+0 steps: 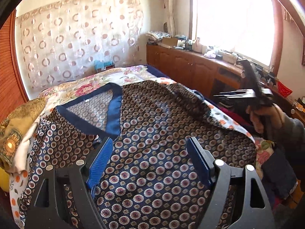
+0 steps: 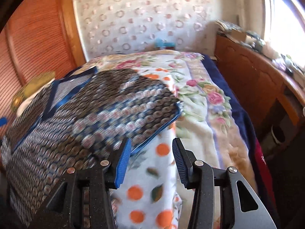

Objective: Fold small clothes
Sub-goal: 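Grasp the other side edge with the right gripper and fold it toward the V-neck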

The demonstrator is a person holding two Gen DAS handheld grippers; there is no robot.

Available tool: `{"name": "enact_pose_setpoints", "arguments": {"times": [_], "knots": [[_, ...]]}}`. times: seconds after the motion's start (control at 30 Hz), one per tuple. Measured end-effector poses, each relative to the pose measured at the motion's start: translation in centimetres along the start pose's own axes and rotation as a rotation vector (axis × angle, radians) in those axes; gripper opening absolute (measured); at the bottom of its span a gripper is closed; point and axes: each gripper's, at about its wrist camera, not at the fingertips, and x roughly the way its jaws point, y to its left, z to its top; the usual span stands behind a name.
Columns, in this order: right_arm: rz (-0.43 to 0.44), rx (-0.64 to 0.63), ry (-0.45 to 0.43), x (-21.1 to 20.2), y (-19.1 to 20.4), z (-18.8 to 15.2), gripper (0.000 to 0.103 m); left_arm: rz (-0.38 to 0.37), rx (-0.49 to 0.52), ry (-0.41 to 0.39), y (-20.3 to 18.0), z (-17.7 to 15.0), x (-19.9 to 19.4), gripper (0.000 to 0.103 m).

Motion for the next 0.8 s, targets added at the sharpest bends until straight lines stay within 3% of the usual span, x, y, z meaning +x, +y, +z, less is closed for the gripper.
{"name": "enact_pose_setpoints", "arguments": {"times": [0.17, 0.33, 0.4, 0.47, 0.53, 0.6, 0.8], "knots": [[-0.033, 0.083, 0.069, 4.8, -0.5, 2.0, 0.047, -0.016, 0.000, -0.008, -0.6, 0.5, -0.1, 0.080], [0.005, 0.180, 0.118, 8.7, -0.4, 4.1, 0.046, -0.018, 0.001, -0.005, -0.6, 0.0, -0.1, 0.080], [0.021, 0.187, 0.119, 9.0, -0.6, 5.3, 0.039, -0.016, -0.005, -0.003, -0.4, -0.2, 0.0, 0.080], [0.005, 0.155, 0.117, 9.4, -0.2, 6.0, 0.017, -0.014, -0.013, 0.000, -0.1, -0.4, 0.1, 0.080], [-0.034, 0.111, 0.089, 8.8, -0.2, 6.6, 0.006, -0.009, -0.021, 0.003, 0.3, -0.7, 0.1, 0.080], [-0.049, 0.080, 0.039, 7.6, 0.5, 7.1, 0.004, -0.005, -0.027, 0.006, 0.5, -0.8, 0.2, 0.080], [0.066, -0.028, -0.074, 2.2, 5.5, 9.3, 0.004, 0.012, -0.061, 0.010, 2.0, -1.4, 0.1, 0.080]]}}
